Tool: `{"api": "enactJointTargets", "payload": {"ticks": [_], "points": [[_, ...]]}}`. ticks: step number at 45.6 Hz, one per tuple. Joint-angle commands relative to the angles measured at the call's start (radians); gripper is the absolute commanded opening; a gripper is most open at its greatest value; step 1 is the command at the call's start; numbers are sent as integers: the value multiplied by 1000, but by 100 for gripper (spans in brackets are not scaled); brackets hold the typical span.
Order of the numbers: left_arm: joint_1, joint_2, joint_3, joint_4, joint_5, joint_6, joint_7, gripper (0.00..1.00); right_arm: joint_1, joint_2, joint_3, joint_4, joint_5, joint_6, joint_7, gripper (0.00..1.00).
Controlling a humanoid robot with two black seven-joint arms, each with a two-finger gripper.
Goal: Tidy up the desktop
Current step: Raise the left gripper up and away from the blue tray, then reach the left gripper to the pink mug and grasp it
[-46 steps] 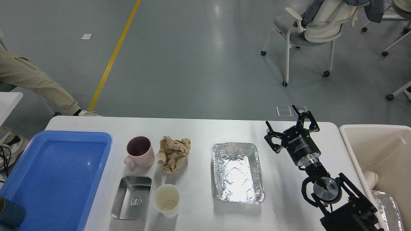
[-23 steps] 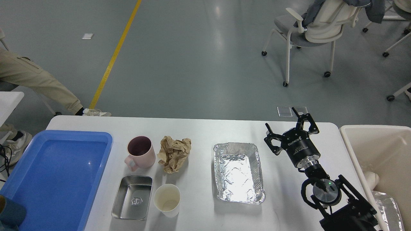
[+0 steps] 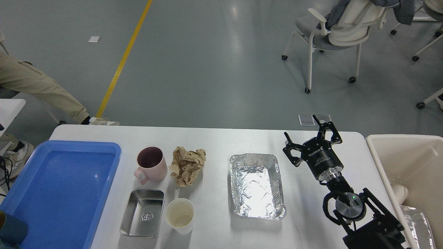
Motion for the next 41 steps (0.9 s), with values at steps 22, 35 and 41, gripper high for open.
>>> {"api": "enactJointTargets", "payload": {"ticks": [22, 35, 41], "points": [[-743, -227, 778, 79, 523, 21, -352, 97, 19, 24, 0, 8, 0, 0, -2, 100], [-866, -299, 1008, 91, 551, 18, -392, 97, 26, 24, 0, 8, 0, 4, -2, 100], [-946, -374, 1172, 149, 594, 37, -424, 97, 31, 29, 0, 8, 0, 5, -2, 100]]}}
